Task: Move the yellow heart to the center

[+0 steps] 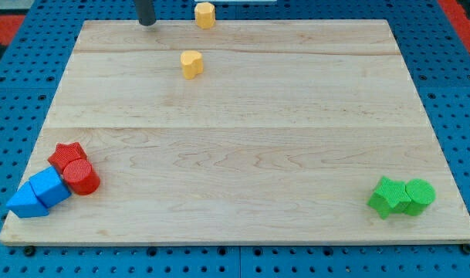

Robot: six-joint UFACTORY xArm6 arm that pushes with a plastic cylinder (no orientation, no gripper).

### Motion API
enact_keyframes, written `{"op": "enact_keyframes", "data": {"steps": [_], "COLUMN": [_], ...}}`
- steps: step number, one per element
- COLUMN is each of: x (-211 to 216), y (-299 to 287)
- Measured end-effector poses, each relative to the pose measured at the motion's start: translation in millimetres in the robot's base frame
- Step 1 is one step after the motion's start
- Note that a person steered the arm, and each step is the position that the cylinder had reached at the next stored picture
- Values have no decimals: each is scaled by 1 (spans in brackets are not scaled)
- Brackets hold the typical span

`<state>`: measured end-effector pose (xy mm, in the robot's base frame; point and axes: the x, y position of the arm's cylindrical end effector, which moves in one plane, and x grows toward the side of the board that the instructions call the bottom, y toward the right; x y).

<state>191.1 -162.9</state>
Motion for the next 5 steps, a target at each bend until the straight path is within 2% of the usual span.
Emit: {"op": "enact_keyframes", "data": {"steps": [1,5], "x": [1,4], "y": [22,28]}}
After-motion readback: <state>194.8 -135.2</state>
